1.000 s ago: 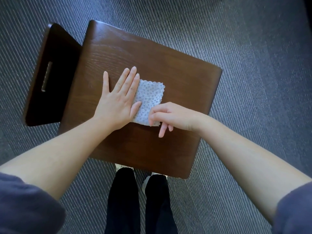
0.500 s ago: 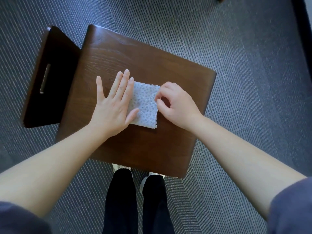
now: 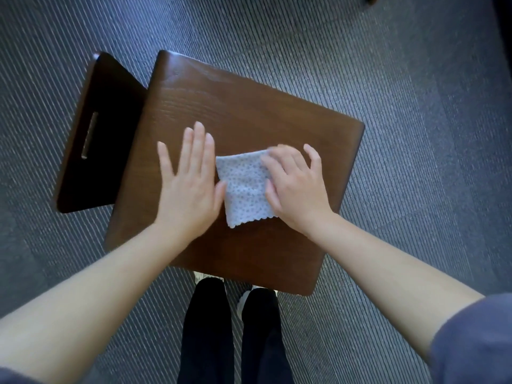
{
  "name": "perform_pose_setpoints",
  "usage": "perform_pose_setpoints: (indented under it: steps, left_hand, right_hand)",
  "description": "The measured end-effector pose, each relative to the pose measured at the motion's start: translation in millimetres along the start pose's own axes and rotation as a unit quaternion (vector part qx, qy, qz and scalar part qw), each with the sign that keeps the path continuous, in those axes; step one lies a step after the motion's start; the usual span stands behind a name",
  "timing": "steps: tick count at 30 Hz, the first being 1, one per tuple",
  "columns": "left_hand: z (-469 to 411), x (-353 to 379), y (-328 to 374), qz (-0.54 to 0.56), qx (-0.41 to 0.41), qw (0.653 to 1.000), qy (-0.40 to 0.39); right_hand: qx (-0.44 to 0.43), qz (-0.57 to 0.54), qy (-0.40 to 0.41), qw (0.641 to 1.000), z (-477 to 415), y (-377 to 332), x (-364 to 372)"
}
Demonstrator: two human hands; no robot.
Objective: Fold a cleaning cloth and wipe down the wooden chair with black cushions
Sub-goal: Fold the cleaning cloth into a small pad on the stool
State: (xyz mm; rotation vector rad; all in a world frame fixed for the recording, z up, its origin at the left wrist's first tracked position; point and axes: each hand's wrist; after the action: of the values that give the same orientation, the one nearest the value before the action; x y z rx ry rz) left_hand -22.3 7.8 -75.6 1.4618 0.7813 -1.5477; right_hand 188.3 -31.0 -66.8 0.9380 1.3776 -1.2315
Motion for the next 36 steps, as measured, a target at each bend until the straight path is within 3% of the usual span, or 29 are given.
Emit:
perform_pose_setpoints:
  steps: [6,18,23,27,32,36]
  left_hand:
    - [15,34,29,0.029,0.005,0.999,-0.028]
    - [0,29,18,-0.014,0.095,0.995,-0.040]
    - [-3,25,16,-0.030,0.095,0.993,-0.058]
    - [-1,21,19,-0.040,0.148,0.985,-0.079]
    - [-18,15,3,-0.086,0.193,0.970,-0.121]
    - [-30,0,-12,-0.050,0.158,0.979,-0.118]
  right_hand:
    - [0.036,0.042,-0.104,0.993,-2,-9,31]
    - [0.071,0.039,-0.085,0.993,2,-9,39]
    - [0.060,0.048,-0.084,0.993,0,-10,30]
    - [0.031,0.052,-0.102,0.993,6,-5,30]
    - [0.072,0.041,-0.108,0.991,14,-5,28]
    - [0.125,0.018,-0.064,0.990,23,-7,13]
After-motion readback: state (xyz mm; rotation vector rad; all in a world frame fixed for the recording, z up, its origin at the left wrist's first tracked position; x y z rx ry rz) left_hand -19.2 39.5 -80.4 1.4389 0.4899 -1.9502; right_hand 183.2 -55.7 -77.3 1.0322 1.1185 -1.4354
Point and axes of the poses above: each hand's wrist, its own z-axis away from the middle knuckle, its own x-axis out of the palm, y = z × x, and after that the axes turned 2 degrees about y, right-handed
